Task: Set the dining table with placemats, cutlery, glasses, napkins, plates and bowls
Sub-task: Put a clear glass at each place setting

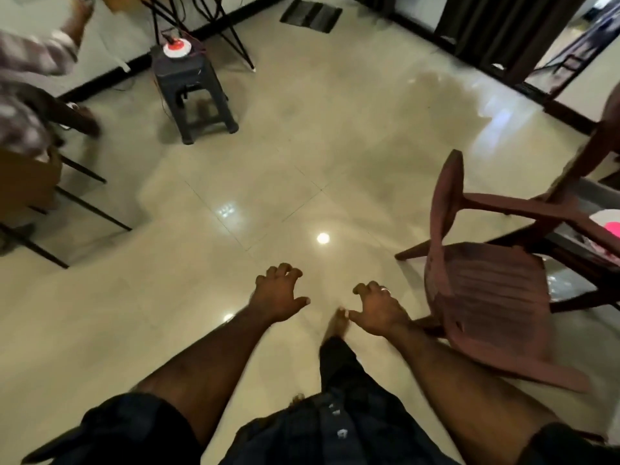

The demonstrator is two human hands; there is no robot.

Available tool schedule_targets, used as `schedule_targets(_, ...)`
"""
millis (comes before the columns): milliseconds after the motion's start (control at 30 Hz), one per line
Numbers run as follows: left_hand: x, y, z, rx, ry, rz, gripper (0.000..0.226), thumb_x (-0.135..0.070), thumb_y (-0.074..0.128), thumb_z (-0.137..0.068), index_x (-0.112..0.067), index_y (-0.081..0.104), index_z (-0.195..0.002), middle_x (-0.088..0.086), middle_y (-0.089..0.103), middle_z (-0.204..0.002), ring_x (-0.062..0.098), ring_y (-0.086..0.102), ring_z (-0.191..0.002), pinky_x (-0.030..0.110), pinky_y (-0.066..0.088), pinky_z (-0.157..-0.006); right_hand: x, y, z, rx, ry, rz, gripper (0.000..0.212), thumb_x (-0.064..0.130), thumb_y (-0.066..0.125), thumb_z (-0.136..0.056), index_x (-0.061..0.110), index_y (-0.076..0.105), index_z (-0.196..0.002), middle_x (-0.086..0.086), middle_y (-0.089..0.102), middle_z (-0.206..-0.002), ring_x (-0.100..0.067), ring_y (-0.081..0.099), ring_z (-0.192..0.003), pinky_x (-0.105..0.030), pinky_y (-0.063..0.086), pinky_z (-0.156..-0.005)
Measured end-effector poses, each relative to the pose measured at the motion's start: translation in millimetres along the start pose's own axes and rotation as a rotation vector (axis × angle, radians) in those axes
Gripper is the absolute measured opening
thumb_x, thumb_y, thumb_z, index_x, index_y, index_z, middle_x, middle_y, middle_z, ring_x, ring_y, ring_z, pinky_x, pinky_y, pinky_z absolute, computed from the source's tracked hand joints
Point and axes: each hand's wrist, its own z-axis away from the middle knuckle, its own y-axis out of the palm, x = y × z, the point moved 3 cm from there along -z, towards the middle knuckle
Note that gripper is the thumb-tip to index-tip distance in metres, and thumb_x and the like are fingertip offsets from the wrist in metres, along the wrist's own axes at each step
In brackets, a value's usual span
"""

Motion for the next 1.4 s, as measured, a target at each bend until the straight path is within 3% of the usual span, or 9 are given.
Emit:
schedule_targets(200, 17, -75, -116, -0.011, -0.021, -0.025, 0.074, -0.066, 0.064, -0.09, -0.03, 0.044, -0.151, 0.0, 0.038, -0.158, 0.028, 0.039, -0.142, 0.048, 0.036, -0.11, 27, -77, -123, 0.017, -0.06, 0.05, 0.071, 0.059, 0.066, -0.089, 0.024, 0.045, -0.146, -0.007, 0.047, -0.14, -0.032, 0.049, -0.131, -0.046, 0.048, -0.104)
schedule_targets(433, 13, -188, -254, -0.076, -0.037, -0.014, 0.075, -0.067, 0.064, -0.09, -0.029, 0.044, -0.151, 0.001, 0.039, -0.158, 0.03, 0.04, -0.14, 0.049, 0.037, -0.11, 29, -219, -249, -0.106, -0.066, 0.108, 0.071, 0.062, 0.065, -0.088, 0.024, 0.045, -0.145, -0.007, 0.048, -0.138, -0.033, 0.051, -0.129, -0.045, 0.049, -0.101)
schedule_targets(833, -58, -310, -571, 0.001, 0.268, -0.161, 0.076, -0.067, 0.064, -0.089, -0.029, 0.044, -0.151, 0.0, 0.04, -0.156, 0.029, 0.041, -0.14, 0.048, 0.038, -0.108, -61, -390, -441, -0.236, 0.261, -0.064, 0.071, 0.062, 0.067, -0.087, 0.024, 0.047, -0.144, -0.007, 0.05, -0.137, -0.034, 0.052, -0.129, -0.045, 0.049, -0.1)
schedule_targets(1167, -229, -366, -789, 0.128, 0.595, -0.263, 0.074, -0.066, 0.066, -0.089, -0.028, 0.047, -0.15, -0.001, 0.043, -0.155, 0.027, 0.043, -0.138, 0.047, 0.041, -0.107, -208, -466, -512, -0.295, 0.535, -0.323, 0.072, 0.059, 0.065, -0.09, 0.023, 0.043, -0.149, -0.009, 0.051, -0.139, -0.034, 0.052, -0.127, -0.048, 0.051, -0.1)
schedule_targets(1400, -360, -379, -915, 0.223, 0.532, -0.132, 0.071, -0.062, 0.073, -0.088, -0.028, 0.051, -0.147, -0.003, 0.046, -0.153, 0.026, 0.045, -0.139, 0.044, 0.044, -0.108, -359, -514, -546, -0.232, 0.668, -0.49, 0.078, 0.064, 0.065, -0.088, 0.023, 0.04, -0.15, -0.01, 0.048, -0.142, -0.033, 0.05, -0.13, -0.046, 0.05, -0.103)
